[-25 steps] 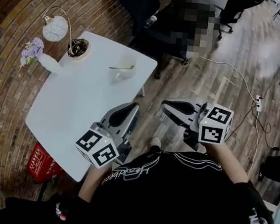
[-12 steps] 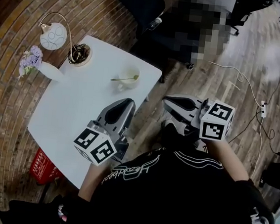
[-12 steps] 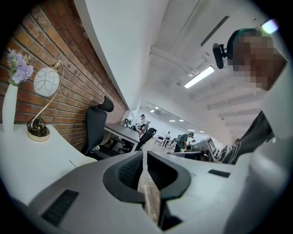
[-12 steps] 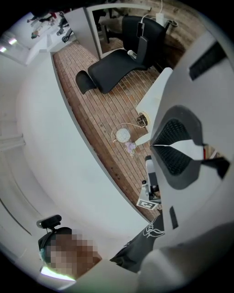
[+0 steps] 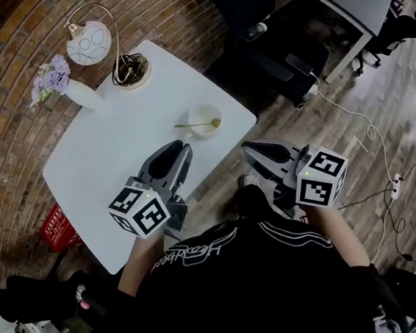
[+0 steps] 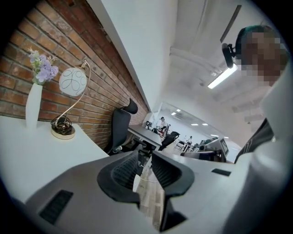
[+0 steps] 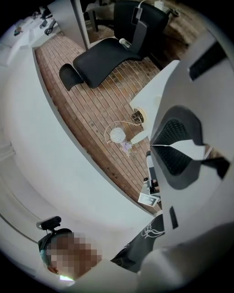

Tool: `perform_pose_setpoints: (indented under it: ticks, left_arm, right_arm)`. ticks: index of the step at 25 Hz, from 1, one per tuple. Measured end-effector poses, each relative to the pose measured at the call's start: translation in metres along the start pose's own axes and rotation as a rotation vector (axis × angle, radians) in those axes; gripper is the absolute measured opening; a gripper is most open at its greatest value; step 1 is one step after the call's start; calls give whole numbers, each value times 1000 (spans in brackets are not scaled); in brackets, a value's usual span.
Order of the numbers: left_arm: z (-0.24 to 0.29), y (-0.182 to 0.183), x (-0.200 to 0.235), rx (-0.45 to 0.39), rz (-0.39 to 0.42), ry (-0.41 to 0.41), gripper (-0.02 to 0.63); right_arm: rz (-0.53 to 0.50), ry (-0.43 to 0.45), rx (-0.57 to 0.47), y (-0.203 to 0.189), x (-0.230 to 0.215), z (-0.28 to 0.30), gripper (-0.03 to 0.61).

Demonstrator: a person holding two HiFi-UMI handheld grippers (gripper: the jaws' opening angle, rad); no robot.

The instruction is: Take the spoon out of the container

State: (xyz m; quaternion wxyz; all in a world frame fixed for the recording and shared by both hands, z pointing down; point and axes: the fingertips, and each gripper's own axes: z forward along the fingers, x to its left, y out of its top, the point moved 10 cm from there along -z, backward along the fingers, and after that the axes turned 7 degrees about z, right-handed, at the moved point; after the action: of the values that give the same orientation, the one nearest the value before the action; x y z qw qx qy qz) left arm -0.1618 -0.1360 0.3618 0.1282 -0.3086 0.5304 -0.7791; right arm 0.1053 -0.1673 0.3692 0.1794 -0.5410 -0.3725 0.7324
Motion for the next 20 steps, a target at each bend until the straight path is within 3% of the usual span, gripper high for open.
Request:
perform_pose_setpoints:
  ticks: [8, 20]
  left_arm:
    - [24, -6, 40, 11, -76, 139, 166]
    - [54, -38, 87, 106, -167, 244, 173]
  right_arm:
    - [23, 30, 56, 29, -43, 22, -3]
    - [45, 49, 129, 45, -79, 50, -3]
